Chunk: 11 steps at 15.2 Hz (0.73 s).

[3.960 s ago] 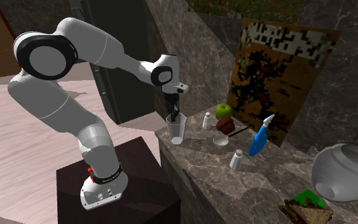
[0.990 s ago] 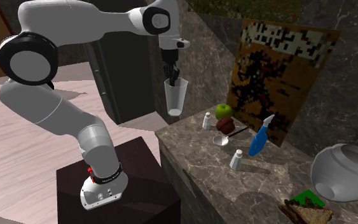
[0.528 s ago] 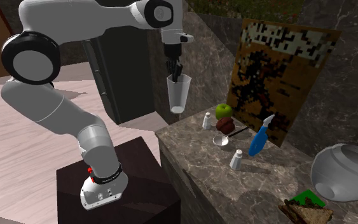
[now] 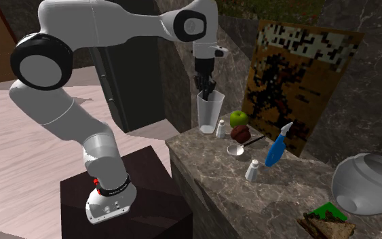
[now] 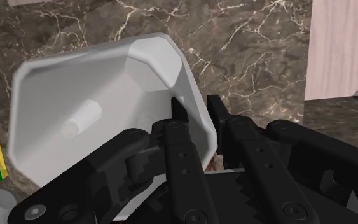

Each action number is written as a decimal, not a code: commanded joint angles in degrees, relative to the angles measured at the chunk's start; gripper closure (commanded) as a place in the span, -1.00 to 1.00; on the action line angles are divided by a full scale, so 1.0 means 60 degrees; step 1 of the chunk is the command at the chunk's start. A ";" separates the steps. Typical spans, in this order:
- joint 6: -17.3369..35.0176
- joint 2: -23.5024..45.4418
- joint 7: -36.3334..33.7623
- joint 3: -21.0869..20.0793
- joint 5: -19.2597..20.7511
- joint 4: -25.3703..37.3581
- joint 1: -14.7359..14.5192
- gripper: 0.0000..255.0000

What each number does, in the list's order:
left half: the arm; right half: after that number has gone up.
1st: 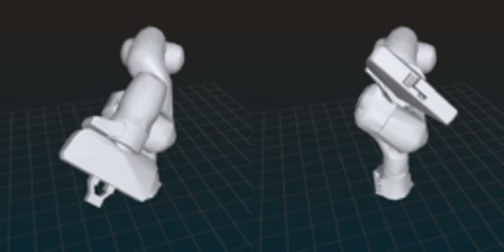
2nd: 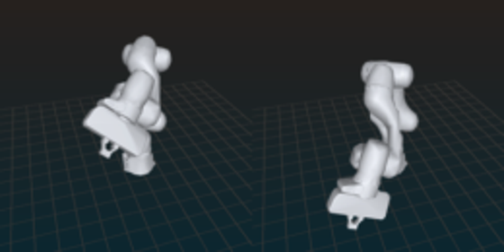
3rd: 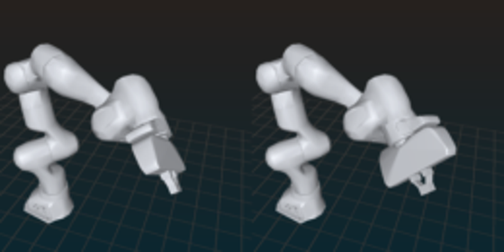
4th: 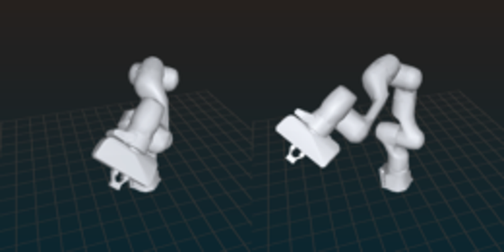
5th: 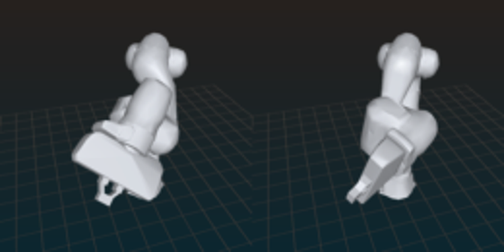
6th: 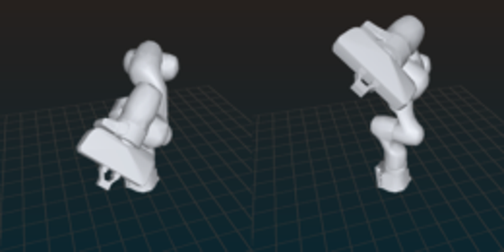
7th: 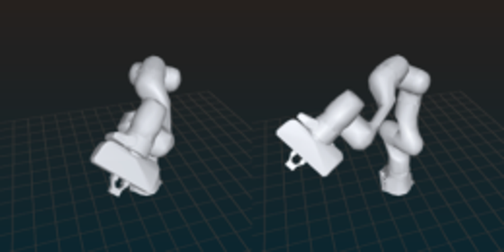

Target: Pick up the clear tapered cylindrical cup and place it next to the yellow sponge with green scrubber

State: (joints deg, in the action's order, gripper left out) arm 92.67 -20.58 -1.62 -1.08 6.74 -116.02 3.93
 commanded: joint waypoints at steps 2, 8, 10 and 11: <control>0.0379 0.0414 0.0579 0.0416 0.0170 0.0120 0.0233 1.00; 0.1067 0.1523 0.1711 0.1201 0.0351 0.0702 0.0702 1.00; 0.1269 0.1958 0.2088 0.1444 0.0355 0.0989 0.0858 1.00; 0.1362 0.2187 0.2278 0.1558 0.0345 0.1151 0.0940 1.00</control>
State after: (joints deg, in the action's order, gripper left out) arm 100.37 -8.45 10.67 7.46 8.75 -109.89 9.01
